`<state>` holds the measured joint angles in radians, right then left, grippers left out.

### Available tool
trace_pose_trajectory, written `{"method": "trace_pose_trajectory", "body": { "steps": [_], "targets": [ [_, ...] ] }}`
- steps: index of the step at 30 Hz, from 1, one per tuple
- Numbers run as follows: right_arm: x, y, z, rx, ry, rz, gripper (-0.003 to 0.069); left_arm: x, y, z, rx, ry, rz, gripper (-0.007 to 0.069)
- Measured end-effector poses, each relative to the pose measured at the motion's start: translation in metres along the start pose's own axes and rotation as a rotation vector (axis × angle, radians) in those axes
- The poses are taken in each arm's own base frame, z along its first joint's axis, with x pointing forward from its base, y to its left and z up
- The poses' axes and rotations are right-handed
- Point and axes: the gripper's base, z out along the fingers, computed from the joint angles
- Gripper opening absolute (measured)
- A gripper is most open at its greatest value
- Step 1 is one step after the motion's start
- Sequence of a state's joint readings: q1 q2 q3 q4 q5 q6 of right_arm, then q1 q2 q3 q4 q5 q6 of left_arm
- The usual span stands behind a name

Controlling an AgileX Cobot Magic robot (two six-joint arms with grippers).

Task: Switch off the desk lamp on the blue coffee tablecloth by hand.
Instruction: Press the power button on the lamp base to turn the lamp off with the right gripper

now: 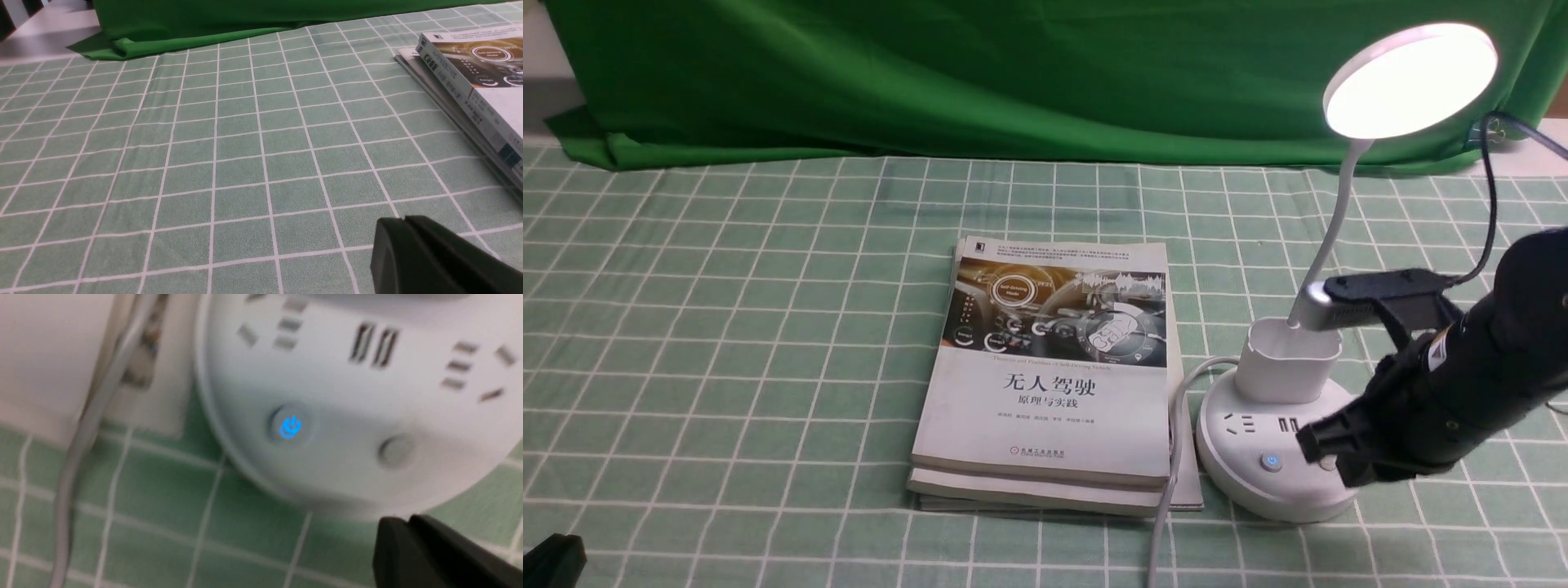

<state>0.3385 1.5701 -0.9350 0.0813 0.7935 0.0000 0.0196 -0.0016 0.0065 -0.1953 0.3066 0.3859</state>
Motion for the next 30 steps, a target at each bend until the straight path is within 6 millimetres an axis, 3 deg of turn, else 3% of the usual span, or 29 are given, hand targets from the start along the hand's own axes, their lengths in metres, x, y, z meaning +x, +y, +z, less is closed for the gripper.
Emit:
{"method": "trace_pose_trajectory", "body": {
  "steps": [9, 18, 25, 30],
  "targets": [
    [-0.015, 0.0, 0.008, 0.0, -0.014, 0.003, 0.0037, 0.0, 0.0, 0.0, 0.0, 0.0, 0.0, 0.0],
    [-0.021, -0.001, 0.03, 0.004, 0.027, 0.008, 0.0037, 0.0, 0.0, 0.0, 0.0, 0.0, 0.0, 0.0],
    [-0.022, -0.001, 0.027, 0.003, 0.016, 0.007, 0.0037, 0.0, 0.0, 0.0, 0.0, 0.0, 0.0, 0.0],
    [-0.023, 0.0, 0.008, -0.001, -0.059, 0.004, 0.0037, 0.0, 0.0, 0.0, 0.0, 0.0, 0.0, 0.0]
  ]
}}
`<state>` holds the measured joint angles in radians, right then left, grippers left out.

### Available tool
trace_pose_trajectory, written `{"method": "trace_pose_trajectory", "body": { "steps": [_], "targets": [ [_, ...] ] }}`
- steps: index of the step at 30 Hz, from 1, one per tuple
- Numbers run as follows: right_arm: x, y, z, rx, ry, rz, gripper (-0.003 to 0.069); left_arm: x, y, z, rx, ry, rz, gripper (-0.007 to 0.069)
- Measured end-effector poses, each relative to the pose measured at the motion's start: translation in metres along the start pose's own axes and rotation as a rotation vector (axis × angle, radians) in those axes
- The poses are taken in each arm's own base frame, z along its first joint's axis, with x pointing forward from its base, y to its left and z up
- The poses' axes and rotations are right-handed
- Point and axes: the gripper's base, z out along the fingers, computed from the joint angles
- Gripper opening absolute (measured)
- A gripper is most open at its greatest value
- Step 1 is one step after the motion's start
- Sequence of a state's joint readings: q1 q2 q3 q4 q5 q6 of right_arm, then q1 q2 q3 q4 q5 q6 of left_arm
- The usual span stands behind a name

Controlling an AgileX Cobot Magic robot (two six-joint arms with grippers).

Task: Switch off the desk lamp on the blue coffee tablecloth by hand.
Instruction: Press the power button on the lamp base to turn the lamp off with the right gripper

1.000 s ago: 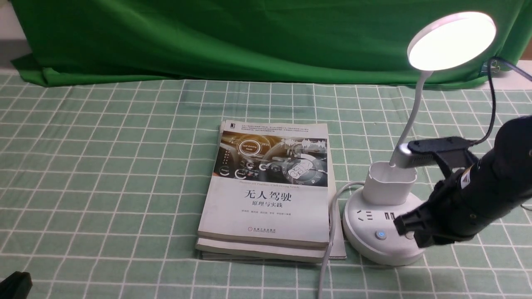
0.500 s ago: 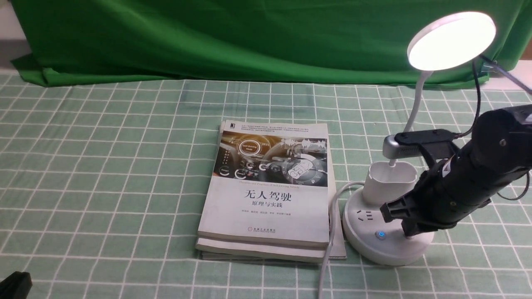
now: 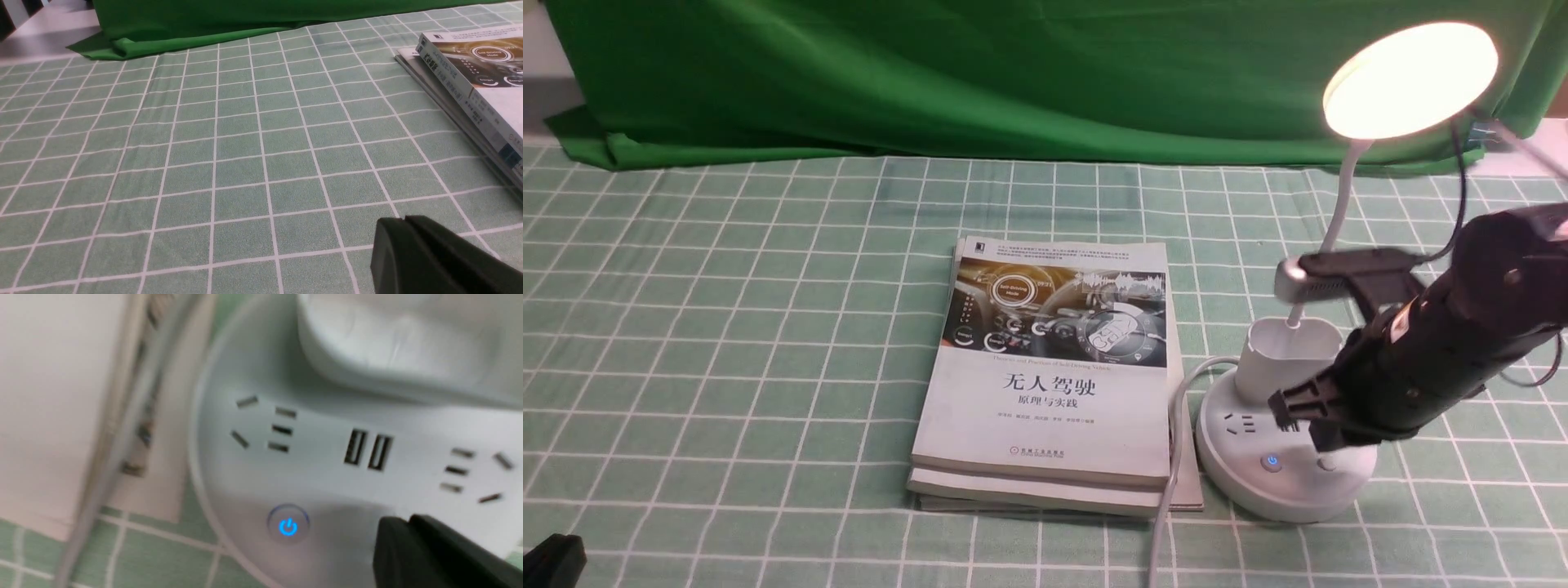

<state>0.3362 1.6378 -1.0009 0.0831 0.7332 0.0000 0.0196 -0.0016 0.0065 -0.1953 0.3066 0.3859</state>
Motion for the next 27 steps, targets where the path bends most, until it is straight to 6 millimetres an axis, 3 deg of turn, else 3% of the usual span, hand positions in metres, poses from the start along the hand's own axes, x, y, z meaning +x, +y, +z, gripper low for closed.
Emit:
{"method": "trace_pose_trajectory", "body": {
  "steps": [5, 12, 17, 24, 27],
  "targets": [
    [0.0, 0.0, -0.005, -0.001, -0.016, -0.001, 0.0037, 0.0, 0.0, 0.0, 0.0, 0.0, 0.0, 0.0],
    [0.001, -0.001, 0.021, 0.004, 0.064, 0.004, 0.0037, 0.0, 0.0, 0.0, 0.0, 0.0, 0.0, 0.0],
    [-0.001, -0.001, 0.025, 0.005, 0.055, 0.004, 0.0037, 0.0, 0.0, 0.0, 0.0, -0.001, 0.0, 0.0],
    [-0.001, -0.001, 0.017, 0.004, 0.035, -0.004, 0.0037, 0.0, 0.0, 0.0, 0.0, -0.001, 0.0, 0.0],
    [-0.001, 0.0, 0.005, 0.002, 0.003, -0.006, 0.0037, 0.0, 0.0, 0.0, 0.0, -0.001, 0.0, 0.0]
  ]
}}
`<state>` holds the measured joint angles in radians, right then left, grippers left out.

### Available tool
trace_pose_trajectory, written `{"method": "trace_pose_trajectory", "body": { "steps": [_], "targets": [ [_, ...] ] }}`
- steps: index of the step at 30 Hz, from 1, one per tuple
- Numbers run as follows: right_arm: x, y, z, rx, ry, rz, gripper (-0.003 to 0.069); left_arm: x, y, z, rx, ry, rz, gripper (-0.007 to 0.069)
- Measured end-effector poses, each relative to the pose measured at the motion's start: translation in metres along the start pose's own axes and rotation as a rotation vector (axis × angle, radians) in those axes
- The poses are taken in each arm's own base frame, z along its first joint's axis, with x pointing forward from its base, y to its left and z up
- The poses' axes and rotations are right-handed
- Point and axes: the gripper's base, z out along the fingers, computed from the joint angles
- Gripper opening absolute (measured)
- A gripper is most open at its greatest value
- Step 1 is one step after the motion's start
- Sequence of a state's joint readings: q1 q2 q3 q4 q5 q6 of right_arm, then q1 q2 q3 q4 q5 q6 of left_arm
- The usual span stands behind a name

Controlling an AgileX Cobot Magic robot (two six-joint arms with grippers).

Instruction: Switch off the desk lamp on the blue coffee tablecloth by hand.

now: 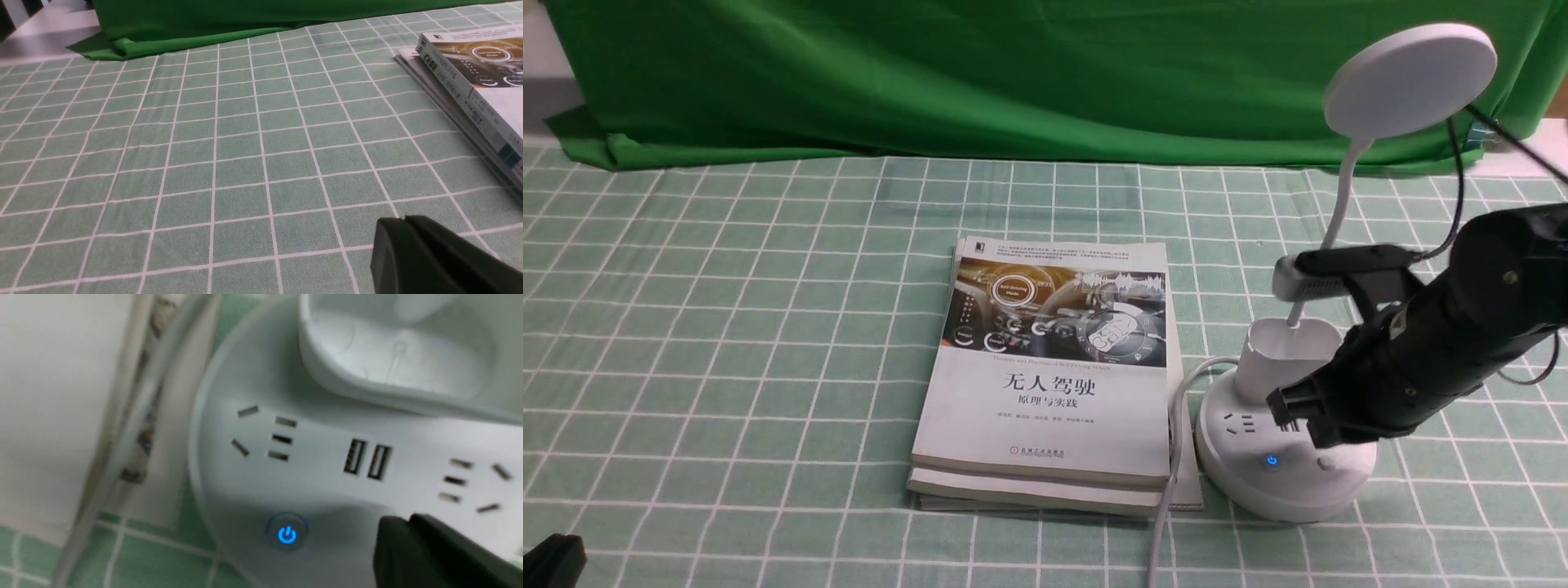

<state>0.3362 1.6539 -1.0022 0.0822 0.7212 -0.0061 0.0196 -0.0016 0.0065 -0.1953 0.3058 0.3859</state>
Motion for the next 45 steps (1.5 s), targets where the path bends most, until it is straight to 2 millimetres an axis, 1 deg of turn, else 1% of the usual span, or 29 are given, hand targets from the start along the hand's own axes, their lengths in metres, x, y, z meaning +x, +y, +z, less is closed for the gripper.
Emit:
{"method": "trace_pose_trajectory", "body": {
  "steps": [5, 6, 7, 10, 11, 12, 14, 16, 17, 21, 22, 24, 28, 32, 36, 38, 39, 40, 41, 44, 45],
  "targets": [
    [0.004, 0.002, -0.029, -0.005, -0.049, -0.005, 0.0037, 0.0, 0.0, 0.0, 0.0, 0.0, 0.0, 0.0],
    [0.005, 0.002, -0.032, -0.006, -0.054, -0.006, 0.0037, 0.0, 0.0, 0.0, 0.0, 0.0, 0.0, 0.0],
    [0.008, 0.002, -0.044, -0.008, -0.08, -0.002, 0.0037, 0.0, 0.0, 0.0, 0.0, 0.0, 0.0, 0.0],
    [0.017, 0.003, -0.065, -0.011, -0.139, -0.005, 0.0037, 0.0, 0.0, 0.0, 0.0, 0.0, 0.0, 0.0],
    [0.028, 0.003, -0.079, -0.014, -0.18, -0.007, 0.0037, 0.0, 0.0, 0.0, 0.0, 0.0, 0.0, 0.0],
    [0.037, 0.003, -0.088, -0.015, -0.204, -0.009, 0.0037, 0.0, 0.0, 0.0, 0.0, 0.0, 0.0, 0.0],
    [0.05, 0.003, -0.097, -0.017, -0.226, -0.01, 0.0037, 0.0, 0.0, 0.0, 0.0, 0.0, 0.0, 0.0],
    [0.068, 0.002, -0.107, -0.019, -0.257, -0.012, 0.0037, 0.0, 0.0, 0.0, 0.0, 0.0, 0.0, 0.0],
    [0.08, 0.002, -0.112, -0.02, -0.278, -0.014, 0.0039, 0.0, 0.0, 0.0, 0.0, 0.0, 0.0, 0.0],
    [0.109, 0.001, -0.126, -0.033, -0.34, 0.033, 0.0043, 0.0, 0.0, 0.0, 0.0, 0.0, 0.0, 0.0],
    [0.113, 0.001, -0.128, -0.036, -0.351, 0.043, 0.0044, 0.0, 0.0, 0.0, 0.0, 0.0, 0.0, 0.0],
    [0.124, 0.001, -0.139, -0.046, -0.411, 0.061, 0.0046, 0.0, 0.0, 0.0, 0.0, 0.0, 0.0, 0.0],
    [0.136, 0.001, -0.156, -0.056, -0.506, 0.059, 0.0052, 0.0, 0.0, 0.0, 0.0, 0.0, 0.0, 0.0],
    [0.145, 0.0, -0.169, -0.049, -0.588, 0.046, 0.0057, 0.0, 0.0, 0.0, 0.0, 0.0, 0.0, 0.0],
    [0.15, -0.002, -0.173, -0.03, -0.686, 0.029, 0.0046, 0.0, 0.0, 0.0, 0.0, 0.0, 0.0, 0.0],
    [0.158, -0.006, -0.168, 0.002, -0.785, 0.028, 0.0029, 0.0, 0.0, 0.0, 0.0, 0.0, 0.0, 0.0],
    [0.165, -0.011, -0.159, 0.024, -0.826, 0.042, 0.0029, 0.0, 0.0, 0.0, 0.0, 0.0, 0.0, 0.0],
    [0.167, -0.012, -0.16, 0.03, -0.851, 0.05, 0.0029, 0.0, 0.0, 0.0, 0.0, 0.0, 0.0, 0.0],
    [0.178, -0.017, -0.149, 0.061, -0.914, 0.073, 0.0031, 0.0, 0.0, 0.0, 0.0, 0.0, 0.0, 0.0],
    [0.198, -0.024, -0.125, 0.113, -1.001, 0.118, 0.0034, 0.0, 0.0, 0.0, 0.0, 0.0, 0.0, 0.0],
    [0.208, -0.027, -0.115, 0.137, -1.044, 0.137, 0.0035, 0.0, 0.0, 0.0, 0.0, 0.0, 0.0, 0.0]
  ]
}}
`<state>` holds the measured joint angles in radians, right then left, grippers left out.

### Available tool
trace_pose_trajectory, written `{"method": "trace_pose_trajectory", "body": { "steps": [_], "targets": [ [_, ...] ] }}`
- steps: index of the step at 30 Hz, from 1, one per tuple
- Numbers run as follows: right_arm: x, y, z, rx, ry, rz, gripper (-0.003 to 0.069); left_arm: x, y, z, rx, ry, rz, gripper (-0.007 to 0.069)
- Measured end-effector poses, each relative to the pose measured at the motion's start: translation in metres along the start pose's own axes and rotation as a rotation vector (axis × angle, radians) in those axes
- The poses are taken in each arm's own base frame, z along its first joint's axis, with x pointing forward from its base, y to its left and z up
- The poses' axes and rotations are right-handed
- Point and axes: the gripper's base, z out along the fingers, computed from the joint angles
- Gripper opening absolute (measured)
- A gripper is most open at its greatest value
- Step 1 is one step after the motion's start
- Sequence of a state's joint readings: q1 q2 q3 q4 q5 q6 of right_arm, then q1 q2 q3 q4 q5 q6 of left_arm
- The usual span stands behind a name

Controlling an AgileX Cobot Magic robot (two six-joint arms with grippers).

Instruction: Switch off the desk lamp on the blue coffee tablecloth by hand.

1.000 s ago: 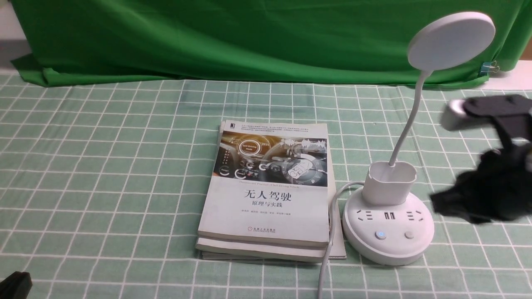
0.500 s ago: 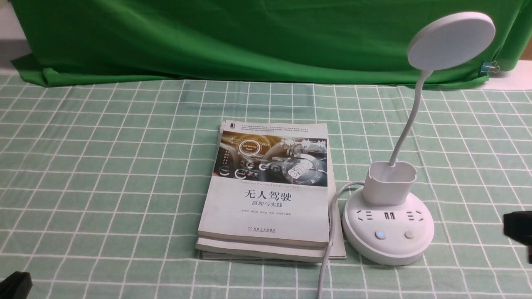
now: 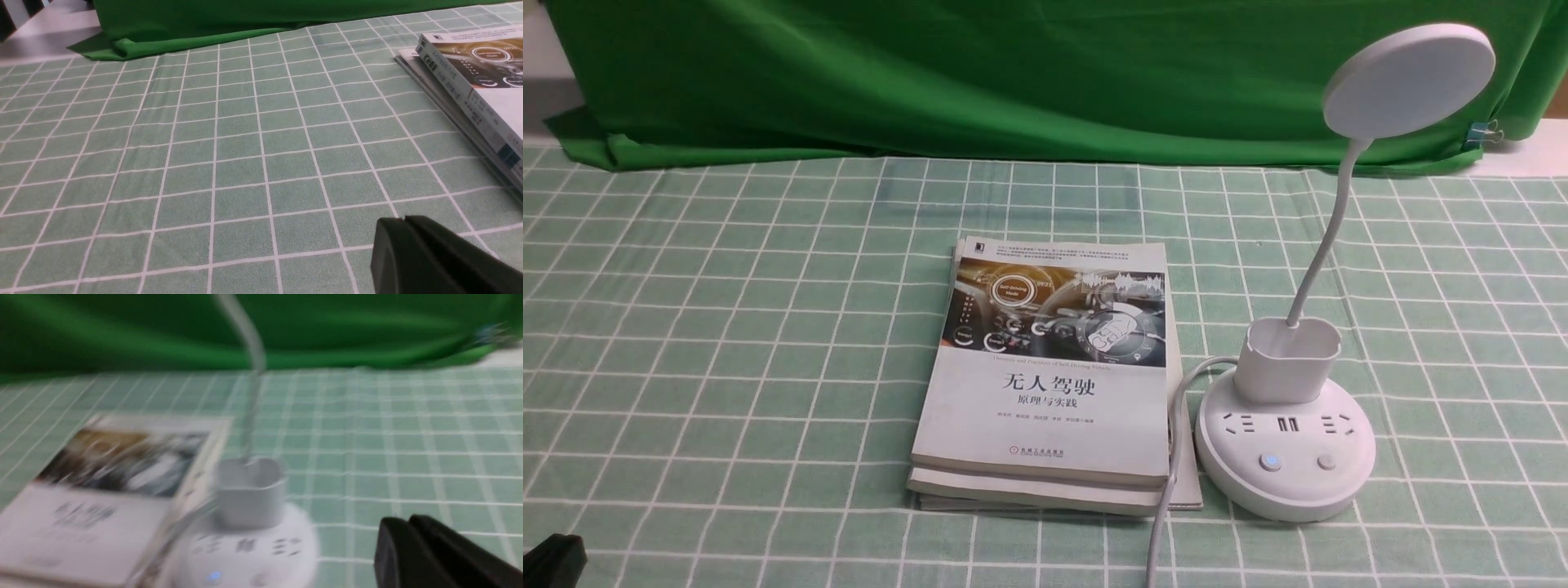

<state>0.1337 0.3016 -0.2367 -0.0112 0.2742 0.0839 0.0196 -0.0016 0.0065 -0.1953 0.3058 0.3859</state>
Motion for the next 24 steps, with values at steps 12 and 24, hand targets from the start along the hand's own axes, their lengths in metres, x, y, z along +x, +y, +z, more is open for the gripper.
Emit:
{"method": "trace_pose_trajectory", "body": {
  "steps": [12, 24],
  "targets": [
    [0.06, -0.011, -0.007, 0.098, -0.114, 0.018, 0.0042, 0.0, 0.0, 0.0, 0.0, 0.0, 0.0, 0.0],
    [0.062, -0.012, -0.009, 0.124, -0.11, -0.069, 0.0047, 0.0, 0.0, 0.0, 0.0, 0.0, 0.0, 0.0]
  ]
}}
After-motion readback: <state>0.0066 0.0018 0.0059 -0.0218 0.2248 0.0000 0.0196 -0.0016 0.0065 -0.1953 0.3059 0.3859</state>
